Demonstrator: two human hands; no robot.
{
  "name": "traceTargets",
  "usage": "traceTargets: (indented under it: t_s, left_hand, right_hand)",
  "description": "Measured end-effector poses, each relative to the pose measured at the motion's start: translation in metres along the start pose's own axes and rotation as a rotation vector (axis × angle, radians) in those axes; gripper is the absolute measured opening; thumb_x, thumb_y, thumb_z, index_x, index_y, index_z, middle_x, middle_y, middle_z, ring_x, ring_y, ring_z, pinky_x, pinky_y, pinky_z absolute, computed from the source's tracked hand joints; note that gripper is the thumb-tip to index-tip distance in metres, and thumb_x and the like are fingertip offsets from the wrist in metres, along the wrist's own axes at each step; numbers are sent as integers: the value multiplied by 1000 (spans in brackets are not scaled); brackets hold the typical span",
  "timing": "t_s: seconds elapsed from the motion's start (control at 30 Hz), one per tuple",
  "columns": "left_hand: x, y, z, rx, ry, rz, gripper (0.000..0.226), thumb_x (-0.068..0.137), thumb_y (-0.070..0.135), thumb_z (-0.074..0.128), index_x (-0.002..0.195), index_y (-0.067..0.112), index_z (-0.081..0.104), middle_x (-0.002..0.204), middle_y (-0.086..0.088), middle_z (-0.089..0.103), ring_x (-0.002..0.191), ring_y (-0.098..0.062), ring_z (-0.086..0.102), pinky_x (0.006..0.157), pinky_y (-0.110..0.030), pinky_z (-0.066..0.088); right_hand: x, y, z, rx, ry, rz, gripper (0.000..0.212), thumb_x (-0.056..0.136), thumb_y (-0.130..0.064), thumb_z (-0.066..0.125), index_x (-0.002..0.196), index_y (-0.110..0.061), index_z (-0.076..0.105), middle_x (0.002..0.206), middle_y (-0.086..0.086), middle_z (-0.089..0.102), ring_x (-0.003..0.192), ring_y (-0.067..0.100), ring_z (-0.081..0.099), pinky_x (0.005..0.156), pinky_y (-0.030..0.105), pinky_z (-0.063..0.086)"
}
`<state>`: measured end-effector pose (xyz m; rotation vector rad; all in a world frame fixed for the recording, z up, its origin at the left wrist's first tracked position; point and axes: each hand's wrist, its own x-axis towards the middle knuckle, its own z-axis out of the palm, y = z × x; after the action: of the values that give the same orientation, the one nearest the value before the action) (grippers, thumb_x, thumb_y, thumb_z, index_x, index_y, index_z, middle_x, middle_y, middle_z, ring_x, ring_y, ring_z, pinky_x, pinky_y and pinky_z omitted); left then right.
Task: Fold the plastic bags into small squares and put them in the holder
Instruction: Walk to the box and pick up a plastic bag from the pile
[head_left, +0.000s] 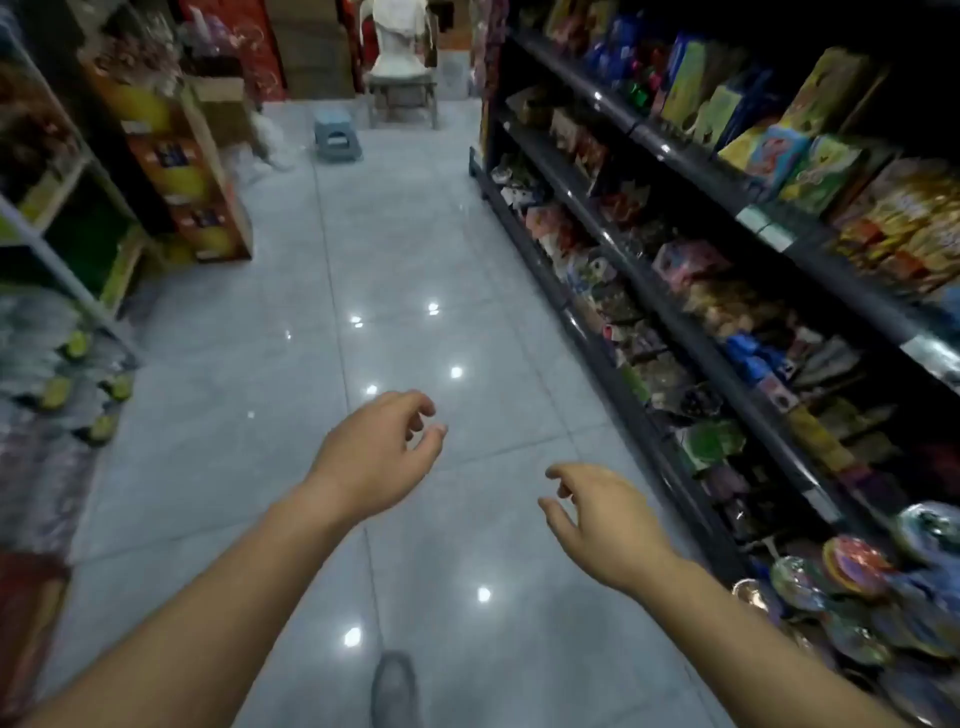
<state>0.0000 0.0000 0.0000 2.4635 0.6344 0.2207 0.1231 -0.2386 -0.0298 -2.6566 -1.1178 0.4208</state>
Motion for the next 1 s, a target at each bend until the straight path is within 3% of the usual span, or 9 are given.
traceTargets:
  t_s: [0.27,0.43,0.57,0.73,1.0]
  left_hand:
    - [99,-116,21,84,-155,-72,36,97,49,52,125,27,60,115,6,61,104,-16,60,83,-34,48]
    - [182,-172,10,169,-229,-101,40,100,48,50,130,24,58,120,2,62,106,-19,59,80,-33,45]
    - [264,-202,-1,176,-247,-148,42,100,48,49,131,22,58,121,0,62,105,-21,60,78,-32,42]
    - [396,-228,-16,199,-255,-155,45,100,47,50,134,20,57,124,-3,62,108,-24,60,78,-32,42]
    - [603,-274,-60,212,-236,-279,44,100,51,48,134,23,55,123,0,62,105,-20,61,88,-41,53]
  right_hand:
    - [123,-36,82,-22,-202,-29,42,100,-46,51,135,-24,55,116,-8,66,116,18,55,94,30,34]
    - [218,-57,99,-31,-296,-39,43,98,-44,55,134,-21,58,119,-3,67,113,21,59,100,36,42]
    - [304,-66,85,-64,-337,-68,44,100,-45,50,137,-21,55,125,-1,63,115,22,56,98,37,42]
    - [442,-63,57,-60,-320,-95,40,100,-41,51,132,-19,58,122,2,60,112,26,56,86,37,49]
    - [687,-76,1,-81,-341,-192,42,101,-40,52,136,-17,57,130,3,58,116,25,56,86,36,49]
